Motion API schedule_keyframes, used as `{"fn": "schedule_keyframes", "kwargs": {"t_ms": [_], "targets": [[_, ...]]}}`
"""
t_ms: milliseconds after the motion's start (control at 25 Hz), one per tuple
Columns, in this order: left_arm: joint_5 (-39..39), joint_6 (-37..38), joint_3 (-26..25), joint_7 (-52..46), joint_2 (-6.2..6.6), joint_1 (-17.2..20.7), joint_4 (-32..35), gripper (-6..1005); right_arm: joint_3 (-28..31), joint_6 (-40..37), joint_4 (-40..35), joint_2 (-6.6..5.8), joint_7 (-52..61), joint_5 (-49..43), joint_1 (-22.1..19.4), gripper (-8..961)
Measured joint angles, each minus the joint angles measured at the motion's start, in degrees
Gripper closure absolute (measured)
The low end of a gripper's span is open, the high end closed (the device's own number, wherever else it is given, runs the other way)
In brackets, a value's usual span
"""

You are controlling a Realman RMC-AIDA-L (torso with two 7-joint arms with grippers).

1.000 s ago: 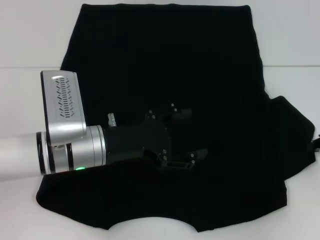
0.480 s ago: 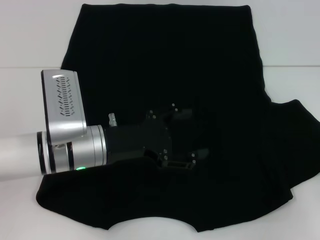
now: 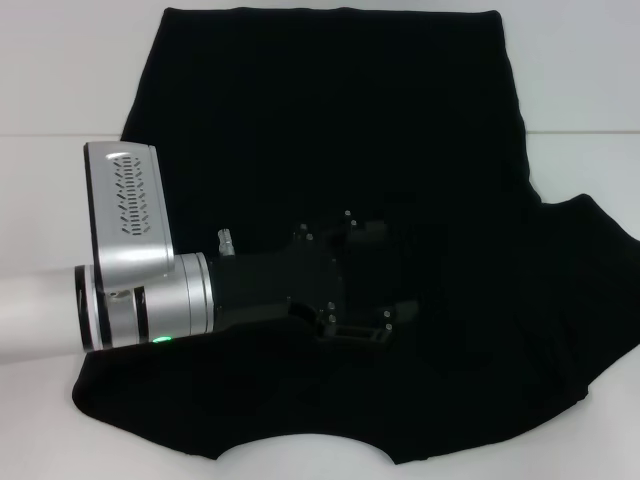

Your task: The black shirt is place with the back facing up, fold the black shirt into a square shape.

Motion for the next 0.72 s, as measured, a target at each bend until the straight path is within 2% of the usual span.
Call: {"fn": "schedule_keyframes", "kwargs": {"t_ms": [200, 720], "targets": [[0.0, -0.2, 0.0, 0.0, 0.0, 0.0, -0.1, 130, -0.2, 1.6, 0.3, 0.43, -0.7, 0.0, 0.6, 948], [0.0, -0.2, -0.1, 0.0, 0.0, -0.3, -0.2, 140, 0.1, 2.4, 0.3, 0.33, -1.5, 1.0, 0.8, 948]]}}
